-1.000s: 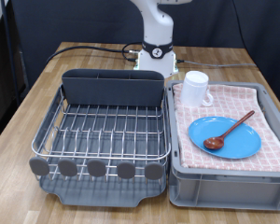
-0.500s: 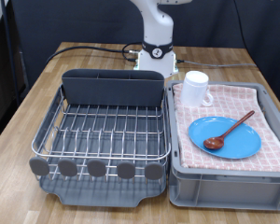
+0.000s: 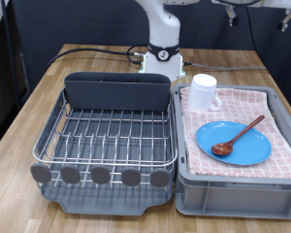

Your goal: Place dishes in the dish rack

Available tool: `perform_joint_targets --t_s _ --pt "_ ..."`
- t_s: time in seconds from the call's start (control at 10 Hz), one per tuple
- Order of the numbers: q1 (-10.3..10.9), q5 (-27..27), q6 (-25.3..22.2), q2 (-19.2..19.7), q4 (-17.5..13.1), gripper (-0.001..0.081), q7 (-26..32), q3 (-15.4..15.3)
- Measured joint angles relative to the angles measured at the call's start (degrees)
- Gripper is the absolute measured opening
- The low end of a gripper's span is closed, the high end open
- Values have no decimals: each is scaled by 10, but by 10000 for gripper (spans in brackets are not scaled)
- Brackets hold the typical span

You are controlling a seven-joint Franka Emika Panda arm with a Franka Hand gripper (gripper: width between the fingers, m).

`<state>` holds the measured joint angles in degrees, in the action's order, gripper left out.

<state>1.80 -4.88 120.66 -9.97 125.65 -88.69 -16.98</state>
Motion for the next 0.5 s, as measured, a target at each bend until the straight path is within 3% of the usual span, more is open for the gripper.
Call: perform_joint_targets --t_s 0.3,0.5 --pt "0 50 86 33 37 802 -86 -12" --pt "0 51 72 35 35 802 -75 -12"
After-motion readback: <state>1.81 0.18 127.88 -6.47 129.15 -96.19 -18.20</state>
